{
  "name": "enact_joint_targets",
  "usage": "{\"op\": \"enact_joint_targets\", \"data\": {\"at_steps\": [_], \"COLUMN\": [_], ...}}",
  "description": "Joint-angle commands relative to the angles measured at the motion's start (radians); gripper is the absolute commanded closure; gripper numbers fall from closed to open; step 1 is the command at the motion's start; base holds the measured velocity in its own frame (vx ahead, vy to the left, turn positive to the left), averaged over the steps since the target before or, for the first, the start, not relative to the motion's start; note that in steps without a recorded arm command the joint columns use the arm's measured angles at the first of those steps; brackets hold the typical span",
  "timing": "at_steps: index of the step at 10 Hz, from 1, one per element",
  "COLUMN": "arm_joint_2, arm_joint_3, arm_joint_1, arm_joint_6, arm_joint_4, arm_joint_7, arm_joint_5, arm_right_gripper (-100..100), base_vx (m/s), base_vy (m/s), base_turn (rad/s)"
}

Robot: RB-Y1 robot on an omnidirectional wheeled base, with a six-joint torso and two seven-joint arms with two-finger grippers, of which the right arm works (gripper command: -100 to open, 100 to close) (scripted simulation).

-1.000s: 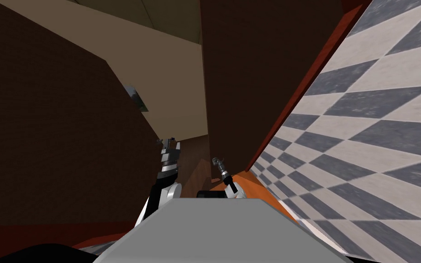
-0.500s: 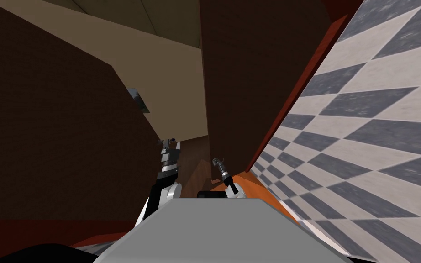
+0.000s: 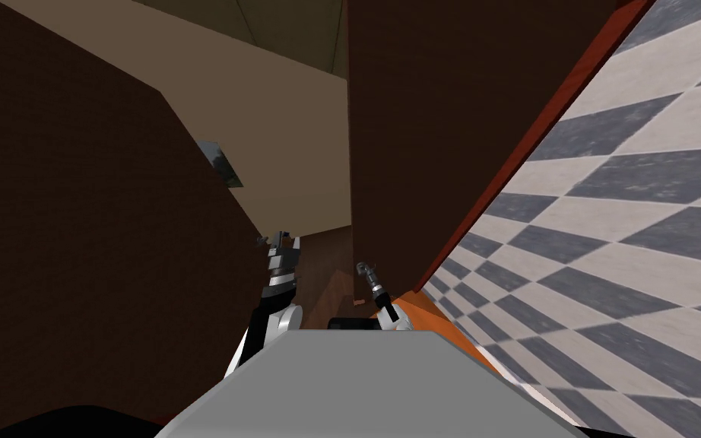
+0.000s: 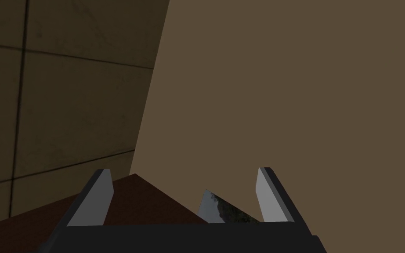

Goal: Push the door open

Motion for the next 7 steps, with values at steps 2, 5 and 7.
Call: {"op": "enact_joint_targets", "data": {"at_steps": [2,5,7], "arm_joint_2": [-0.026,-0.034,-0.041], "arm_joint_3": [-0.029,-0.051,-0.076], "arm_joint_1": [0.004,0.003,0.002], "arm_joint_6": [0.002,0.001,0.0], "arm_joint_4": [-0.011,-0.01,-0.009], "arm_joint_7": [0.002,0.009,0.017], "arm_joint_5": [-0.013,-0.024,-0.036], "arm_right_gripper": [100,100,100], "base_vx": [0.14,0.055,0.132], "base_vy": [0.104,0.043,0.138], "base_turn": [-0.077,-0.018,-0.096]}}
